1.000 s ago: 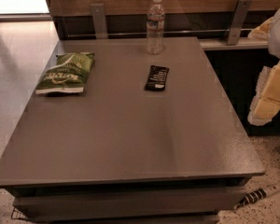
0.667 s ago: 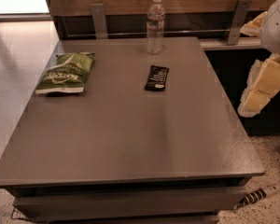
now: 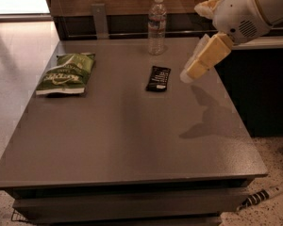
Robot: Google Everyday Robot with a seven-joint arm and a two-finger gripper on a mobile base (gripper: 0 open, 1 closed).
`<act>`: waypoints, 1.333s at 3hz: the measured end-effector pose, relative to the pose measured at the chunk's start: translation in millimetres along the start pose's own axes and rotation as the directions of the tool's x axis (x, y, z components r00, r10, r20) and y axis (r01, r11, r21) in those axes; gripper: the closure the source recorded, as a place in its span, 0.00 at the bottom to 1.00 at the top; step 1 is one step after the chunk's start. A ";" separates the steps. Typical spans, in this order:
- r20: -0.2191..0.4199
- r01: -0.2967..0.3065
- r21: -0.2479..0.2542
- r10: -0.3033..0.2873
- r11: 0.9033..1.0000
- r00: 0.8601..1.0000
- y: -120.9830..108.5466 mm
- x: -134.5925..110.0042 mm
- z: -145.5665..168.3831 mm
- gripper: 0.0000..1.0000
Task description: Pick green jalapeno chip bag
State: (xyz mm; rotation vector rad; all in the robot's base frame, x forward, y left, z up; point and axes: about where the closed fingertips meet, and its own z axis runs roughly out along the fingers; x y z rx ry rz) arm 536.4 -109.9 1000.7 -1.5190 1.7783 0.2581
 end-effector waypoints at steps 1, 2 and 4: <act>0.119 0.009 -0.016 -0.007 1.000 0.993 -17.7 -52.6 39.8 0.00; 0.132 0.022 -0.033 -0.017 0.999 0.991 -21.5 -88.8 69.8 0.00; 0.119 0.024 -0.039 -0.019 0.999 0.993 -24.7 -92.0 79.7 0.00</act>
Offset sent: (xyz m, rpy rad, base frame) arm 0.0686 0.1369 0.0197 0.1205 -0.0188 0.0832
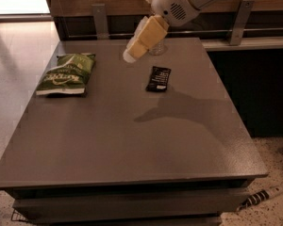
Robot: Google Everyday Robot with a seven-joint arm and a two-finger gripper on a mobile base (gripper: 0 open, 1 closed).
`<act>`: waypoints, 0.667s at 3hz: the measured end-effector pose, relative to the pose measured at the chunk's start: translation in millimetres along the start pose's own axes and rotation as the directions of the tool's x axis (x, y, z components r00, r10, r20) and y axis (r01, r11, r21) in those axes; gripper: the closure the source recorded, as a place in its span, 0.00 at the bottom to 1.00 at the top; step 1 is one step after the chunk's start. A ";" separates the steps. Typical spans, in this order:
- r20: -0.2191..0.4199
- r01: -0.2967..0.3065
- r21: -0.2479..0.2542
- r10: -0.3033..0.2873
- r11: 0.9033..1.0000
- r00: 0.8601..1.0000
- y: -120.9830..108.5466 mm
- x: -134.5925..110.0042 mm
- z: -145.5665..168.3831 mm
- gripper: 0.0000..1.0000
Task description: Pick green jalapeno chip bag
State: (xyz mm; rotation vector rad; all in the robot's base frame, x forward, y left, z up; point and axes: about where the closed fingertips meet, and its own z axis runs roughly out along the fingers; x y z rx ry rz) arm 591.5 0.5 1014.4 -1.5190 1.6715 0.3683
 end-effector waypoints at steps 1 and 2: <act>-0.047 0.000 -0.064 -0.003 0.998 0.999 -25.8 1.3 64.1 0.00; -0.066 -0.002 -0.143 -0.008 0.990 0.998 -40.7 2.1 127.2 0.00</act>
Offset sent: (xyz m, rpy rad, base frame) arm 0.1288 0.1189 -0.1023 -0.0983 0.1705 0.1397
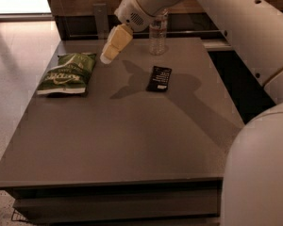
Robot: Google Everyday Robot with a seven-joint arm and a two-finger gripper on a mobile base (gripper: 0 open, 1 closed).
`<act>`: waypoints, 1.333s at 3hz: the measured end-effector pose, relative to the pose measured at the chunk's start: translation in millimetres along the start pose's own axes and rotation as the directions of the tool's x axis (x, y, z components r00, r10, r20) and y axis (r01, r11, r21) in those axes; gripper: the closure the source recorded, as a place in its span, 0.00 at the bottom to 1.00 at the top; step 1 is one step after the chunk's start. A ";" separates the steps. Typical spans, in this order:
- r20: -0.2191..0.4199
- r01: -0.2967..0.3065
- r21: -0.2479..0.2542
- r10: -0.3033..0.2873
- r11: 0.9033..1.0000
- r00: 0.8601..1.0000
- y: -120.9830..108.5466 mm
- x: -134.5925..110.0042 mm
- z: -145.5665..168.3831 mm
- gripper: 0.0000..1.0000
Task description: Pick green jalapeno chip bag
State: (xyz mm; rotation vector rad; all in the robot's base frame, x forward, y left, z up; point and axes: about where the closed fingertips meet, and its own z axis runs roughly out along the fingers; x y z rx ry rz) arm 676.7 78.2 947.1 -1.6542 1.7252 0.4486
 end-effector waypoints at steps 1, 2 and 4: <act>0.003 0.006 -0.075 -0.005 0.997 1.000 -5.6 -4.5 50.8 0.00; 0.011 0.010 -0.130 -0.008 0.991 1.000 1.3 -11.2 91.5 0.00; 0.075 0.024 -0.188 -0.010 0.982 0.997 33.5 -37.0 146.0 0.00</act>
Offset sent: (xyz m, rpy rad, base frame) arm 0.0205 0.1073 -0.0862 0.0027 0.1317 0.1453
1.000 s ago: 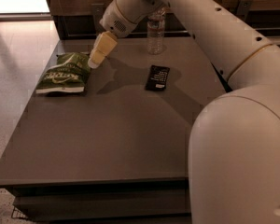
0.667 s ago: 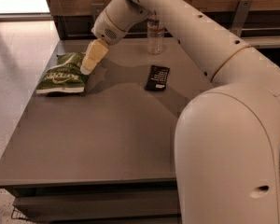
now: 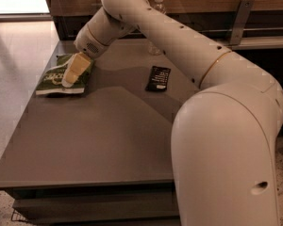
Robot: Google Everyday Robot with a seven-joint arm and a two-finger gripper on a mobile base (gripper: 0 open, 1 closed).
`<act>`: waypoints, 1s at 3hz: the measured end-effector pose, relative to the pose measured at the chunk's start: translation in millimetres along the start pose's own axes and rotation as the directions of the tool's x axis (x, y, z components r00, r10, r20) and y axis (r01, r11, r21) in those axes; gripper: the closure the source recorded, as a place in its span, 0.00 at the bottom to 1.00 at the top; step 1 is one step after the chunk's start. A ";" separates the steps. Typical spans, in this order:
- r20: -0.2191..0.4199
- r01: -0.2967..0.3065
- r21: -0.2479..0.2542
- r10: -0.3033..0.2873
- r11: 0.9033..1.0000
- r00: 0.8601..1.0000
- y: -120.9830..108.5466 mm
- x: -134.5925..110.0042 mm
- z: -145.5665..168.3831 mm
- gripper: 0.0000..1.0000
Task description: Pick green jalapeno chip bag
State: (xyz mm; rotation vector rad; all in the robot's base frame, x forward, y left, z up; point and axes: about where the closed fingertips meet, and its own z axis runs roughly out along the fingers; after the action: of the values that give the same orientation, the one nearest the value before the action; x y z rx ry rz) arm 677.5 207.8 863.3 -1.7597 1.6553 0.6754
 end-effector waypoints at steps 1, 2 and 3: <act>0.094 -0.021 -0.039 0.025 0.999 0.995 20.5 -4.7 34.9 0.02; 0.149 -0.040 -0.050 0.047 0.998 0.988 29.7 -3.7 59.4 0.25; 0.155 -0.041 -0.053 0.049 0.998 0.987 31.2 -5.1 63.7 0.47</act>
Offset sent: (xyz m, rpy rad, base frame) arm -0.0331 0.0601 -0.0574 0.2156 0.0879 0.0068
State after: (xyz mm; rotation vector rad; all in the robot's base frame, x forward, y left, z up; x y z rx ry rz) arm 649.3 257.5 821.0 -1.6625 1.5880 0.8588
